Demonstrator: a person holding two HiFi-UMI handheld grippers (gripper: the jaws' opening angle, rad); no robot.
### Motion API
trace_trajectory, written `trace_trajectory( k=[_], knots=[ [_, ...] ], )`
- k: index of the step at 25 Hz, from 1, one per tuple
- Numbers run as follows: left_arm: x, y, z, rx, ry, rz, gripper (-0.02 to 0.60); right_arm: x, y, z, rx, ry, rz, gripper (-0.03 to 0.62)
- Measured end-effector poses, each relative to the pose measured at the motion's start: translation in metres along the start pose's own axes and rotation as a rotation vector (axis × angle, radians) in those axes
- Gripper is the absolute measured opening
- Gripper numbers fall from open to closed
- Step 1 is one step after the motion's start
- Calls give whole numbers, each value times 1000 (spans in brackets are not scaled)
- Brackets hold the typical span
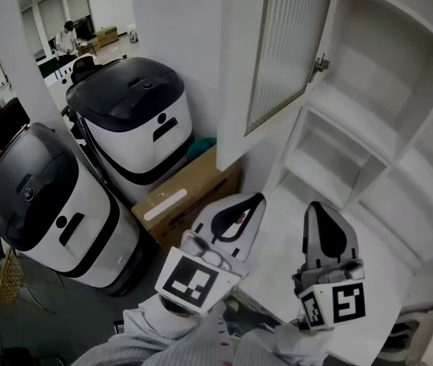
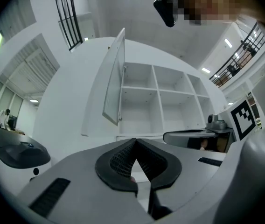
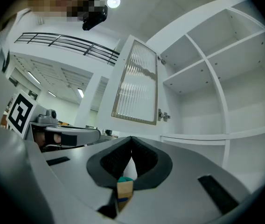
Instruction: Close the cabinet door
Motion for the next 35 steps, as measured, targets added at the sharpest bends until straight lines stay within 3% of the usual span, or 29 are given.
trace_trajectory(
  k=[9, 21, 23, 30, 35],
  knots=[
    [-13, -28, 2, 43, 1, 45, 11, -2, 8, 31, 5, -34, 35, 12],
    [-50, -62, -20, 55, -73, 69, 18, -6, 11, 46, 11, -28, 49, 12],
    [-54, -68, -18, 67, -62, 64, 78, -5, 11, 46, 11, -23, 50, 12],
    [-70, -87, -4, 79, -53, 111, 169, -3, 15, 43, -3, -14, 52, 12],
    [-80, -98, 19, 107, -10, 95, 221, -2, 18, 41, -20, -13, 56, 12]
  ],
)
Point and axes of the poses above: the fingertips, and each gripper's own axes: z forward along the fingers, x to its right, y out of its underside, the point moved 4 cm from there along -z, backward along the fingers, and after that the axes turned 7 degrees about x, right-handed, at the moved point
